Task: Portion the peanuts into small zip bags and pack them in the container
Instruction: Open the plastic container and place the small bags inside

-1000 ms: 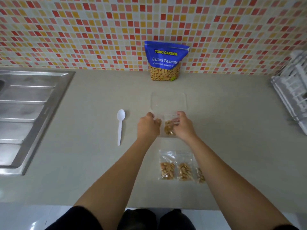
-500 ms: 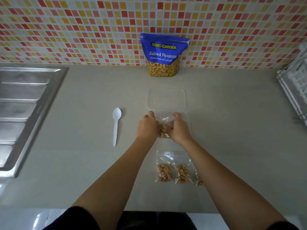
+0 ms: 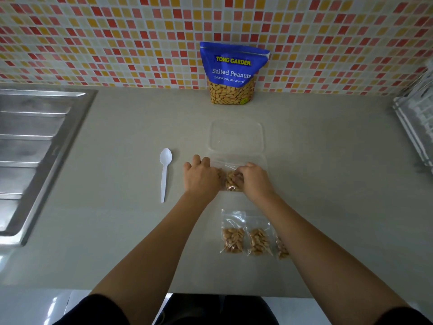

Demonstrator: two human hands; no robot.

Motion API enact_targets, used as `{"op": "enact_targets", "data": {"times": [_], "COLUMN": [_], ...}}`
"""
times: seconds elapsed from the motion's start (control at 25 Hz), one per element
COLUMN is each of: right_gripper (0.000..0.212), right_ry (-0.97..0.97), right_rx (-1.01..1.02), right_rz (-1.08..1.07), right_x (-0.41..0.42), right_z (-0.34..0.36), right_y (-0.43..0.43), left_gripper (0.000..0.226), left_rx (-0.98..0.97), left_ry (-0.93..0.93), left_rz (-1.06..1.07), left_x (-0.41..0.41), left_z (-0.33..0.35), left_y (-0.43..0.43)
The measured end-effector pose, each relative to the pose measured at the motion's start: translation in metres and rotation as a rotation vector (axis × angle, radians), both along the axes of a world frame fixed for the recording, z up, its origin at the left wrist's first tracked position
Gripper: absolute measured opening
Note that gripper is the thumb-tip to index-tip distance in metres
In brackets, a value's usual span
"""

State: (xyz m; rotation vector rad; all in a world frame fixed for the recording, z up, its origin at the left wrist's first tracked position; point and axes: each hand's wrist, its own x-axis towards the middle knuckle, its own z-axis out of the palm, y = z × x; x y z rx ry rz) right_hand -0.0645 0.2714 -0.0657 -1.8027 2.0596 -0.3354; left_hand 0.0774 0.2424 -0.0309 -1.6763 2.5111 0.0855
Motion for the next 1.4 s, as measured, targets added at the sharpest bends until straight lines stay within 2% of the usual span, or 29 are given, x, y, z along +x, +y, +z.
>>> {"op": "enact_targets", "data": {"times": [0.04, 0.08, 0.12, 0.16, 0.24, 0.28, 0.44, 0.56, 0.76, 1.0, 1.12, 1.4], "right_gripper": [0.023, 0.023, 0.023, 0.020, 0.016, 0.016, 0.022, 0.035, 0.036, 0.024, 0.034, 0.036], "right_ry": [-0.013, -0.033, -0.063, -0.099, -0.145, -0.138, -0.087, -0.035, -0.059, -0.217, -0.343, -0.584], "right_rx": [-0.003, -0.032, -0.080, -0.134, -0.205, -0.201, 0.009, 0.143, 0.162, 0.096, 0.067, -0.215], "right_rz": [0.004, 0.003, -0.002, -0.007, -0.037, -0.076, -0.291, -0.405, -0.556, -0.610, -0.622, -0.651], "right_x": [-0.001, -0.001, -0.001, -0.001, -0.006, -0.008, 0.001, 0.016, 0.027, 0.032, 0.034, 0.022], "right_z": [0.004, 0.010, 0.018, 0.028, 0.045, 0.049, 0.031, 0.015, 0.002, 0.007, 0.010, 0.038], "right_y": [0.000, 0.001, 0.004, 0.011, 0.040, 0.061, 0.141, 0.157, 0.155, 0.156, 0.159, 0.153], "left_gripper": [0.019, 0.011, 0.009, 0.011, 0.015, 0.016, 0.030, 0.037, 0.038, 0.026, 0.013, 0.008], "left_rx": [-0.028, -0.095, -0.165, -0.204, -0.087, 0.009, 0.359, 0.376, 0.429, 0.504, 0.542, 0.468], "left_ry": [-0.002, 0.071, 0.192, 0.390, 0.763, 0.840, 0.713, 0.701, 0.616, 0.784, 0.880, 1.192], "left_rz": [-0.026, -0.028, -0.004, 0.022, 0.120, 0.191, 0.326, 0.437, 0.498, 0.604, 0.592, 0.537], "left_x": [0.003, 0.006, 0.010, 0.015, 0.029, 0.035, 0.043, 0.033, 0.014, 0.016, 0.024, 0.030], "left_z": [0.000, 0.004, 0.004, 0.001, 0.005, 0.006, -0.017, -0.031, -0.032, -0.031, -0.030, 0.009], "left_y": [-0.002, -0.002, -0.001, 0.002, 0.026, 0.045, 0.114, 0.130, 0.131, 0.133, 0.135, 0.116]}}
